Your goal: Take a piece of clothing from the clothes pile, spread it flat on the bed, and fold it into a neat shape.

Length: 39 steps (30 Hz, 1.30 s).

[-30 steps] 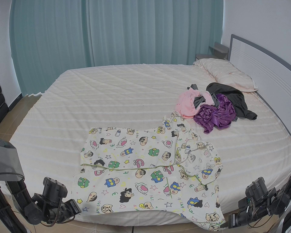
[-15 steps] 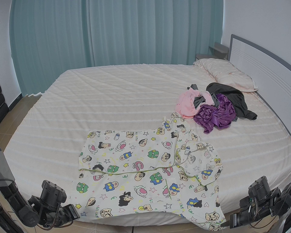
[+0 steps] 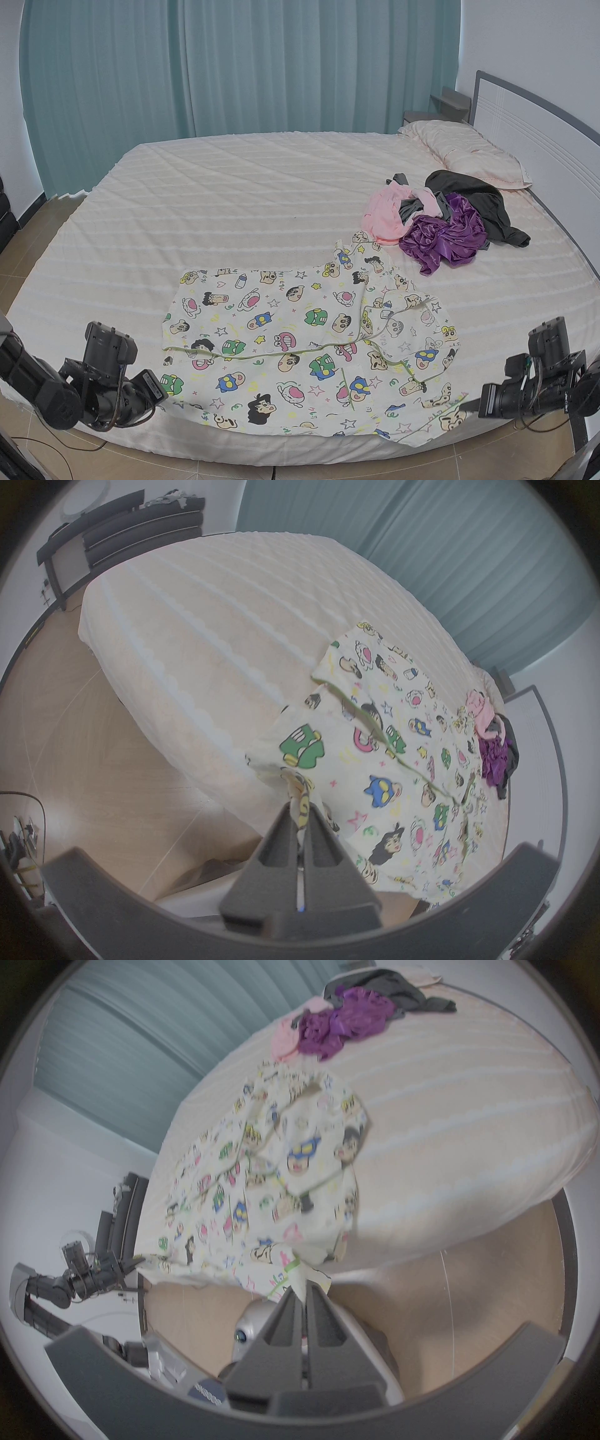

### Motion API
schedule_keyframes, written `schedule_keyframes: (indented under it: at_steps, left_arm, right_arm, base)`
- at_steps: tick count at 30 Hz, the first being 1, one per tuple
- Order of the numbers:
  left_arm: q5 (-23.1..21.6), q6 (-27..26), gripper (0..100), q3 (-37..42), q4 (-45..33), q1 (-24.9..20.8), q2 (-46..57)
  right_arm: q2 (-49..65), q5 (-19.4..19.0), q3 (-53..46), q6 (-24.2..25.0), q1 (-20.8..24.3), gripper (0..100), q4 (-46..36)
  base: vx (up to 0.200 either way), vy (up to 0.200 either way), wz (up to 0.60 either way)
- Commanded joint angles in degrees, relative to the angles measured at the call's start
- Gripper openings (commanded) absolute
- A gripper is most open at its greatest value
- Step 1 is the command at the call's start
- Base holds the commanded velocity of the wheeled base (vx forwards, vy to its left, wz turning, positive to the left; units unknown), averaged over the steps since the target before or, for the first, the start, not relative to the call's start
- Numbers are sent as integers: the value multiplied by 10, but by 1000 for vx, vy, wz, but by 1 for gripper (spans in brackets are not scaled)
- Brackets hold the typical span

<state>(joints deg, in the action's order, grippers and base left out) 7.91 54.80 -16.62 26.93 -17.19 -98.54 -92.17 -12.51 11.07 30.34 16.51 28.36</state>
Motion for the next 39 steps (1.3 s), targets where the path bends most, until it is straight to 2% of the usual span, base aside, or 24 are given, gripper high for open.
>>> schedule_keyframes:
  at_steps: [1,8,12,19,22,24,31,36,39]
  left_arm:
    - [-13,10,0,-97,-72,28,7]
    - [-48,41,0,-162,-103,53,-33]
    - [-86,51,0,-211,-115,86,-97]
    - [-120,101,0,-288,-142,113,-145]
    - [-140,109,0,-321,-165,123,-158]
    - [-141,122,0,-346,-170,129,-182]
    - [-142,131,0,-388,-169,133,-228]
    - [-139,164,0,-419,-170,138,-247]
    - [-137,164,0,-424,-170,138,-251]
  right_arm:
    - [-34,7,77,1,-44,0,2]
    - [-76,6,132,18,-52,0,8]
    - [-112,10,206,60,-53,0,7]
    - [-180,39,274,71,-53,0,8]
    - [-206,55,305,97,-53,0,9]
    - [-225,58,330,122,-52,0,13]
    - [-267,61,370,133,-52,0,33]
    - [-294,78,404,179,-51,0,41]
    - [-303,78,406,185,-49,0,45]
  base:
    - [0,0,0]
    - [0,0,0]
    - [0,0,0]
    - [0,0,0]
    - [0,0,0]
    - [0,0,0]
    - [0,0,0]
    - [0,0,0]
    - [0,0,0]
